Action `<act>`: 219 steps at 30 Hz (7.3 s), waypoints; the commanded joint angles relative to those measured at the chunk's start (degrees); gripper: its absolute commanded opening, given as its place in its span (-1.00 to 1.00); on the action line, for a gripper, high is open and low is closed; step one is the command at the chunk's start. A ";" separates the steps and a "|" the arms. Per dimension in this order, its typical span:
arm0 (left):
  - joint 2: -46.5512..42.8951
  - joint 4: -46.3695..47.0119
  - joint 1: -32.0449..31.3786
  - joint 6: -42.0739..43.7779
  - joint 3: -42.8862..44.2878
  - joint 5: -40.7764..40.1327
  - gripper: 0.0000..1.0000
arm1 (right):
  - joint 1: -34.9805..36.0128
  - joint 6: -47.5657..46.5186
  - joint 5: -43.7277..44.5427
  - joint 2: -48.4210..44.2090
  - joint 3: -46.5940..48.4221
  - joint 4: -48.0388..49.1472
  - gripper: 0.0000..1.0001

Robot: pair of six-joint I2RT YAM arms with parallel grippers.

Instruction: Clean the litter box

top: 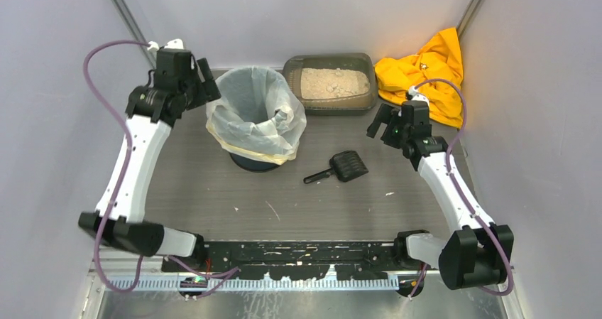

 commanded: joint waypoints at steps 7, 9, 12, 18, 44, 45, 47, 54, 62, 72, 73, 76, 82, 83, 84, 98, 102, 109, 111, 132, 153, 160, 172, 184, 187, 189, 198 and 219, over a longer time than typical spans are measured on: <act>17.15 -10.69 -0.15 4.45 11.01 -3.05 0.30 | 3.73 -5.76 -4.25 -5.21 5.65 -1.26 0.99; 19.21 -10.46 -0.15 4.03 10.76 -1.94 0.15 | 3.75 -6.16 -4.67 -5.48 4.10 0.95 0.99; 21.51 -11.17 -0.11 4.55 11.32 -4.06 -0.27 | 3.75 -6.17 -5.79 -4.74 3.03 2.21 0.99; 20.06 -7.77 -0.08 5.29 8.67 -11.33 -1.00 | 3.88 -5.42 -7.65 -2.02 1.93 5.62 0.99; 9.92 -5.97 5.13 0.73 4.84 -18.74 0.99 | 11.17 -2.57 14.30 -2.40 1.11 4.97 0.99; 8.44 -5.90 5.08 0.31 4.70 -18.53 0.99 | 11.21 -2.26 14.66 -1.56 1.44 5.04 0.99; 5.03 -5.17 5.12 0.00 4.02 -17.13 0.99 | 11.21 -2.34 15.44 0.71 2.86 4.83 0.99; -7.38 -3.53 4.95 -1.19 0.08 -1.09 0.99 | 11.25 0.24 21.76 13.60 15.98 2.75 0.99; -13.81 -0.94 4.86 -0.69 -9.30 1.81 0.99 | 11.83 -1.38 33.21 40.28 46.32 -7.57 0.87; -14.57 0.83 4.75 -0.25 -12.50 2.69 0.99 | 8.46 0.31 37.62 65.91 78.57 -17.67 0.74; -14.62 1.01 4.68 -0.19 -12.95 2.61 0.99 | 7.98 0.94 37.19 66.49 78.56 -17.67 0.73; -14.70 1.25 4.68 -0.16 -13.95 2.55 0.99 | 7.62 1.15 37.22 67.02 76.84 -16.83 0.71; -14.77 2.36 4.68 -0.18 -15.44 3.61 0.99 | 7.61 -0.37 34.90 66.66 72.26 -15.65 0.39; -15.00 2.71 4.68 -0.17 -15.80 3.66 0.99 | 7.68 -0.56 34.87 66.22 71.22 -15.50 0.28; -15.24 2.98 4.69 -0.16 -16.12 3.72 0.99 | 7.70 -0.68 34.74 65.62 69.69 -14.95 0.15; -15.60 4.51 4.68 -0.37 -18.35 5.22 0.99 | 7.71 -7.84 41.94 56.04 53.02 -9.07 -0.78; -15.06 4.77 4.69 -0.37 -18.43 5.51 0.99 | 7.75 -14.25 42.54 51.70 47.37 -3.91 -0.96; -14.19 5.00 4.69 -0.26 -18.60 6.18 0.99 | 7.33 -18.19 43.25 46.51 43.45 -4.88 -0.98; -14.17 5.21 4.68 -0.32 -18.74 6.30 0.99 | 6.73 -16.85 44.12 45.24 42.47 -6.05 -0.98; -13.03 5.97 4.68 0.14 -19.82 6.37 0.99 | 8.71 -1.31 43.64 39.41 42.27 -5.32 0.72; -12.12 6.21 4.69 0.45 -20.21 5.93 0.99 | 3.53 -5.80 38.40 55.48 50.23 -4.54 -0.92; -11.56 5.87 4.61 0.56 -20.21 4.89 0.99 | 4.50 -21.51 34.00 60.16 53.62 2.67 -0.94; -10.30 6.13 4.69 0.47 -19.86 6.44 0.99 | 4.57 -46.73 22.89 43.61 27.43 20.22 -0.98; -9.88 6.31 4.69 0.30 -20.10 6.78 0.99 | -1.07 -39.11 19.51 43.77 31.62 19.82 0.98; -10.11 6.16 4.66 0.28 -20.11 6.99 0.99 | -1.00 -31.23 18.14 41.96 32.21 20.46 0.99; -10.69 5.93 4.68 0.36 -20.19 6.71 0.99 | -1.06 -24.93 19.85 40.79 33.62 18.89 0.99; -12.57 6.54 4.69 0.18 -20.92 7.04 0.99 | -0.49 0.18 18.41 33.82 36.71 -1.88 0.99; -14.60 8.67 2.62 -1.40 -22.93 11.46 0.99 | 17.40 23.99 51.06 27.73 26.05 0.08 0.85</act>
